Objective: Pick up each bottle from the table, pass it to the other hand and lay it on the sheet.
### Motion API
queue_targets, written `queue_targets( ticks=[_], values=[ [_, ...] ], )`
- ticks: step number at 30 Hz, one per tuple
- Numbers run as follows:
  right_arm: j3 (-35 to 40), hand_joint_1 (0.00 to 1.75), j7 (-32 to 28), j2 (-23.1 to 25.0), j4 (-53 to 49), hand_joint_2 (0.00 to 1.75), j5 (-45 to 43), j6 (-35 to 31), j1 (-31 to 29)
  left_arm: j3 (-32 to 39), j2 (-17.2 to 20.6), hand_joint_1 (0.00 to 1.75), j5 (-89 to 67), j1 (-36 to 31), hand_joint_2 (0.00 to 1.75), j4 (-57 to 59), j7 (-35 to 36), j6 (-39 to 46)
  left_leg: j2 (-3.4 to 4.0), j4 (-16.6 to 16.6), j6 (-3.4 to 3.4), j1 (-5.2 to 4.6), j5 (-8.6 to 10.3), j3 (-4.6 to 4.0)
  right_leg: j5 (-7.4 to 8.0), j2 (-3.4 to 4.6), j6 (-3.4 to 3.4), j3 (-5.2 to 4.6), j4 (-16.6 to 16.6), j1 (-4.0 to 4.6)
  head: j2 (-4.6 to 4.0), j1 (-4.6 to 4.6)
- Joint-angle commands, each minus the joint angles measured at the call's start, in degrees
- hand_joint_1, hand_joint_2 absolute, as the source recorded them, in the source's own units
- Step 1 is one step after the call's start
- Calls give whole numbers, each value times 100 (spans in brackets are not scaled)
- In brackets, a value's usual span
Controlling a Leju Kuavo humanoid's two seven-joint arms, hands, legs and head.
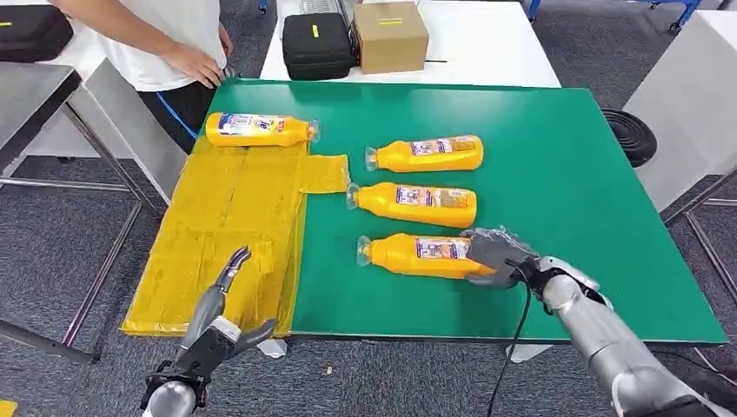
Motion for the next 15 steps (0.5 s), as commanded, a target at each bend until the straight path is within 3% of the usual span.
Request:
queue_targets(
  ticks=[1, 15],
  values=[
    [-1065, 175, -693, 1143, -2051, 175, -58, -300, 1209, 418, -93, 0, 584, -25, 175, -79, -24, -55, 28, -6, -9, 8, -18, 32, -11, 18, -24, 23, -7, 12, 0, 0],
    [-1455, 175, -902, 1597, -2408, 175, 49, -289, 1520, 634, -241, 0, 1599, -88, 175, -24, -88, -438, 7, -4, -4, 7, -5, -4, -9, 2, -15, -11, -4, 2, 0, 0]
  ],
)
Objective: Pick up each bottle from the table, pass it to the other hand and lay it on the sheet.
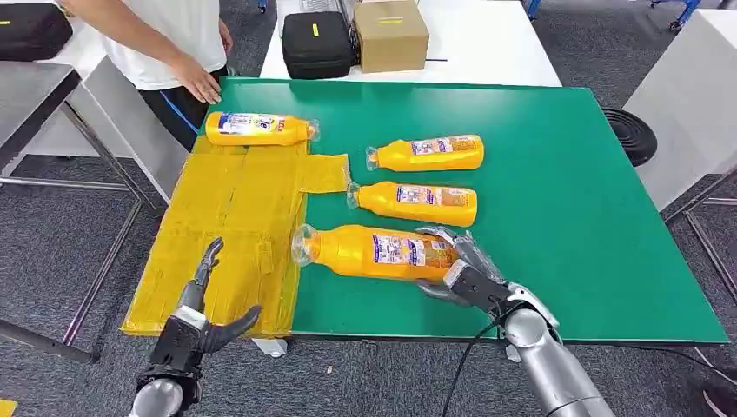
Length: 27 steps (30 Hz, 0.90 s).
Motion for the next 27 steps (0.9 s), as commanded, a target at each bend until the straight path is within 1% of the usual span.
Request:
queue_targets(
  ticks=[1, 2, 3, 4, 7, 10, 11, 12, 13, 15, 16, 18, 20, 27],
  values=[
    [-387, 175, -34, 515, -256, 175, 190, -100, 121, 341, -187, 0, 842, -162, 175, 209, 23, -479, 14, -3, -5, 2, -11, 27, -9, 5, -20, 23, -2, 6, 0, -2],
    [-395, 175, -59, 571, -219, 175, 341, -228, 104, 364, -190, 0, 1111, -196, 175, 256, 33, -626, 8, -1, -3, -3, -5, 10, -2, 3, -11, 8, -2, 5, 0, -2],
    [-387, 175, -63, 724, -74, 175, 502, -346, 51, 358, -167, 0, 1817, -284, 175, 389, 67, -1116, 9, -3, -3, -4, -3, 11, -2, 3, -11, 6, -1, 4, 0, -2],
    [-347, 175, -98, 784, 4, 175, 538, -373, 32, 329, -155, 0, 2187, -348, 175, 462, 92, -1413, 16, -4, -6, -3, -10, 28, -7, 6, -19, 22, -2, 7, 0, 0],
    [-112, 175, -213, 937, 464, 175, 728, -547, -73, 76, -93, 0, 3487, -628, 175, 732, 387, -2640, 17, -5, -5, 1, -9, 30, -4, 7, -19, 24, -6, 11, 0, 2],
    [-15, 175, -301, 1091, 741, 175, 744, -686, -122, -119, -129, 0, 3943, -727, 175, 797, 616, -3081, 9, -6, -3, 0, 0, 14, 1, 3, -9, 8, -5, 7, 0, -2],
    [32, 175, -350, 1164, 867, 175, 682, -687, -140, -292, -116, 0, 4328, -854, 175, 968, 798, -3431, 12, -8, -4, 1, -3, 28, -1, 4, -15, 23, -9, 9, 0, 0],
    [87, 175, -357, 1211, 950, 175, 682, -681, -164, -385, -131, 0, 4508, -929, 175, 1077, 903, -3605, 10, -6, -3, -1, -2, 20, 0, 3, -12, 15, -6, 6, 0, 0],
    [111, 175, -388, 1260, 1041, 175, 660, -684, -204, -457, -139, 0, 4606, -991, 175, 1166, 935, -3684, 12, -9, -4, 0, -3, 31, -2, 3, -17, 27, -8, 9, 0, -2],
    [237, 175, -411, 1435, 1302, 175, 678, -664, -331, -673, -204, 0, 4780, -1167, 175, 1350, 1024, -3974, 7, -7, -3, -2, 0, 17, 0, 0, -11, 14, -5, 5, 0, 0],
    [275, 175, -413, 1491, 1386, 175, 679, -656, -373, -712, -240, 0, 4802, -1216, 175, 1374, 1039, -3997, 12, -7, -4, -1, -5, 30, -3, 3, -16, 26, -6, 7, 0, 0],
    [336, 175, -478, 1575, 1665, 175, 625, -671, -504, -829, -251, 0, 4952, -1273, 175, 1402, 1098, -4103, 15, -6, -4, -2, -2, 19, 1, 8, -12, 13, -3, 4, 0, 0],
    [346, 175, -534, 1615, 1802, 175, 570, -686, -560, -914, -235, 0, 5081, -1288, 175, 1433, 1201, -4165, 15, -5, -4, -1, -3, 21, 0, 8, -14, 17, -4, 6, 0, 0],
    [315, 175, -574, 1632, 1817, 175, 516, -677, -594, -972, -232, 0, 5081, -1301, 175, 1487, 1169, -4187, 11, -5, -3, -3, -3, 19, -3, 3, -12, 14, -2, 5, 0, -2]
  ],
)
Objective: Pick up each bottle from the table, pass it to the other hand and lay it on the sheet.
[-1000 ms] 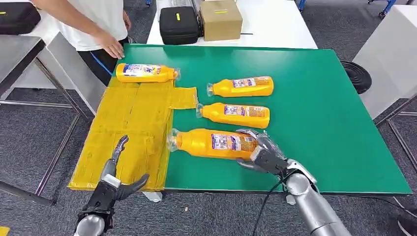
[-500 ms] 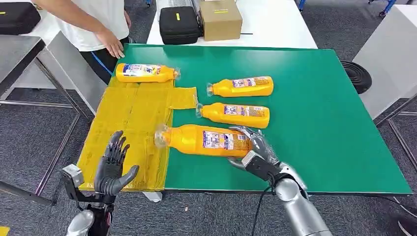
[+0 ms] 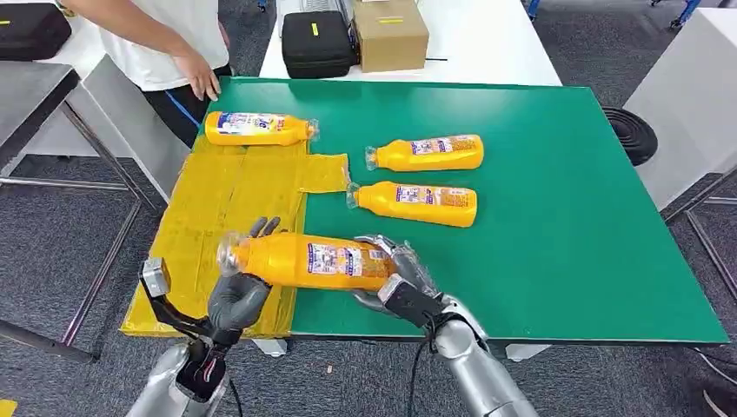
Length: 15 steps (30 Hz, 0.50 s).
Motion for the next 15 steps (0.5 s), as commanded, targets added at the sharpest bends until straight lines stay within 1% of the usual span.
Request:
queue_targets(
  ticks=[1, 2, 3, 4, 5, 7, 11, 13, 14, 15],
  values=[
    [74, 175, -85, 108, 775, 175, -118, -17, -408, -345, 28, 0, -108, -338, 175, 602, -77, 20, 5, -4, -1, 1, -4, 16, -3, 0, -10, 16, -5, 3, 0, 0],
    [14, 175, -120, 117, 740, 175, -190, -55, -392, -378, 38, 0, -446, -350, 175, 574, -258, 352, 8, -4, -1, 1, -8, 26, -6, 0, -14, 27, -6, 4, 0, 0],
    [-34, 175, -141, 113, 691, 175, -235, -78, -371, -377, -7, 0, -503, -373, 175, 634, -272, 435, 8, -3, -1, 0, -6, 21, -4, 2, -11, 20, -4, 3, 0, 0],
    [-71, 175, -165, 123, 658, 175, -286, -77, -357, -368, -35, 0, -473, -382, 175, 684, -243, 441, 2, -3, 0, -1, -1, 8, -1, -2, -7, 9, -3, 1, 0, 0],
    [-78, 175, -168, 116, 646, 175, -291, -75, -362, -372, -49, 0, -478, -373, 175, 698, -247, 453, 6, -2, -1, 2, -7, 23, -5, -1, -14, 23, -5, 5, 0, 0],
    [-83, 175, -170, 111, 628, 175, -297, -72, -361, -377, -58, 0, -480, -373, 175, 723, -247, 463, 1, -3, 0, -1, -2, 10, -2, -4, -8, 10, -3, 1, 0, 0],
    [-83, 175, -170, 111, 628, 175, -297, -72, -361, -377, -58, 0, -480, -373, 175, 723, -247, 463, 9, -2, -1, 1, -8, 26, -6, 0, -16, 26, -5, 5, 0, -2],
    [-144, 175, -196, 137, 531, 175, -387, -63, -336, -372, -80, 0, -620, -383, 175, 787, -310, 635, 9, -3, -2, 1, -9, 28, -7, 0, -17, 27, -5, 5, 0, 0],
    [-157, 175, -170, 143, 467, 175, -396, -56, -322, -392, -89, 0, -778, -381, 175, 786, -408, 779, 2, -4, -1, 0, -3, 12, -3, -4, -10, 14, -4, 2, 0, 0],
    [-166, 175, -141, 144, 438, 175, -400, -37, -312, -375, -111, 0, -793, -378, 175, 808, -417, 803, 6, -3, -2, 1, -8, 26, -7, -2, -16, 26, -5, 5, 0, 0]
  ],
)
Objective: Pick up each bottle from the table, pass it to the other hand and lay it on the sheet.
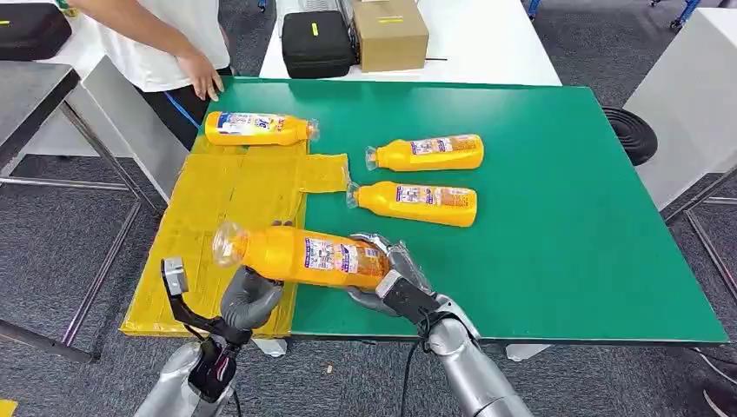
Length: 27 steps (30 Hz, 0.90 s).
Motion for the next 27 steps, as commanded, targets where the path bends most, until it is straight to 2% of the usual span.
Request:
queue_targets(
  ticks=[1, 7, 14, 27],
  values=[
    [-170, 175, 30, 48, 126, 175, -120, 43, -173, -124, -102, 0, -407, -234, 175, 522, -224, 414, 4, -4, -1, -1, -6, 20, -6, -3, -12, 20, -3, 2, 0, 0],
    [-127, 175, 93, 110, 205, 175, -72, 135, -77, -8, -260, 0, -937, -298, 175, 405, -612, 1119, -3, -2, -1, 0, -3, 11, -5, -8, -9, 11, -3, 2, 0, 0],
    [-67, 175, 116, 194, 499, 175, -33, 197, -131, 131, -442, 0, -1191, -365, 175, 158, -884, 1549, 1, -1, -2, 4, -7, 20, -7, -6, -15, 22, -4, 7, 0, 0],
    [-89, 175, 110, 188, 614, 175, -87, 217, -81, 83, -503, 0, -1012, -436, 175, 56, -970, 1400, -1, -1, -1, 2, -2, 9, -3, -6, -9, 11, -3, 4, 0, 0]
  ],
)
